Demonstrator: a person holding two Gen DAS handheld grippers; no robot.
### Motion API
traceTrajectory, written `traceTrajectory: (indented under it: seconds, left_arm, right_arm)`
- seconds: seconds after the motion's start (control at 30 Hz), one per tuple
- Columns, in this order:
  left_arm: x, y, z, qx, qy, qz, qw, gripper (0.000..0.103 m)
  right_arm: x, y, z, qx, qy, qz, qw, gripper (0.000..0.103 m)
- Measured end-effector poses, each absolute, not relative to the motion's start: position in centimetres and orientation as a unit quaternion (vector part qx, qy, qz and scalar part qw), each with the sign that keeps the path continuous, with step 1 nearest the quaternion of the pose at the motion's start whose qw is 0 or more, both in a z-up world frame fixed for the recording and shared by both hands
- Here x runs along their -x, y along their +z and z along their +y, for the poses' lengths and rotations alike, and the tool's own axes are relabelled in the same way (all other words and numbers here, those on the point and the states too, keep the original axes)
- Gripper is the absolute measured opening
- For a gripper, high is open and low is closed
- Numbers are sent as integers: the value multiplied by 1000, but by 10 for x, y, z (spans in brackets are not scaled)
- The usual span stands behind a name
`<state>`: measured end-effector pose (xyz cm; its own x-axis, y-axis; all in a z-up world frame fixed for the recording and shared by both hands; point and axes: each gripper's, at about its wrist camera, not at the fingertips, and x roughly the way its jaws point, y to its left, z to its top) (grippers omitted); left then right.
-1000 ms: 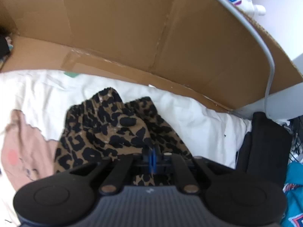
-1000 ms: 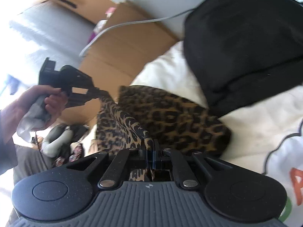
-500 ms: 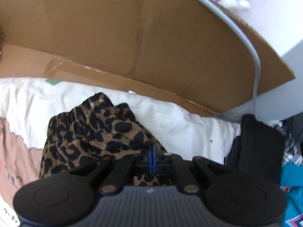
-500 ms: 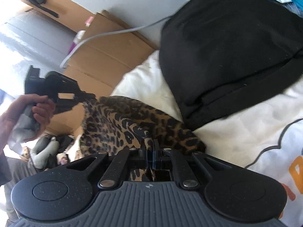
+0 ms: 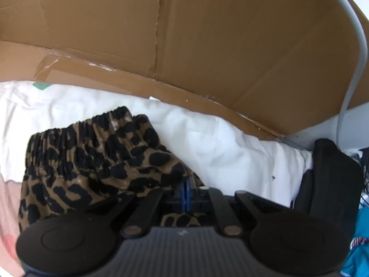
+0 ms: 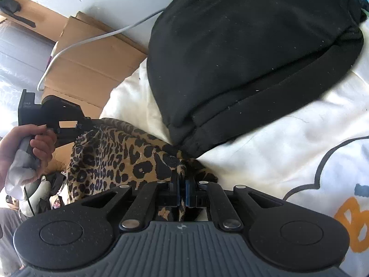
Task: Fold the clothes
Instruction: 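Drag the folded garment with the right tool toward the black bag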
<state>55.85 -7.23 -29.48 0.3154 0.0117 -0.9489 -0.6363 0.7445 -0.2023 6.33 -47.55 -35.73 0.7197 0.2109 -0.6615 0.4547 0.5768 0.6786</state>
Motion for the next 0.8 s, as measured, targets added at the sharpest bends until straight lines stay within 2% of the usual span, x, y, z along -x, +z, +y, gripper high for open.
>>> traceTrajectory:
  seconds: [0.33,0.47,0.6,0.8]
  left_arm:
    - [-563,-296,-64,299,184,534,769,2]
    - [-563,-294,-60,317,163,533,767,12]
    - [-556,-269,-58,310,130,523,783,19]
    - [-533,-255,-74,266,98,542,791,19]
  right_arm:
    - [-48,-346,-472,-437,-94,348,824,3]
    - [-45,-347,-472,-435,-94,350,824,2]
    - [-40,-342,-474,-435,-102,352,823,4]
    - [-24,-327,-476,-413,-134,340,834,7]
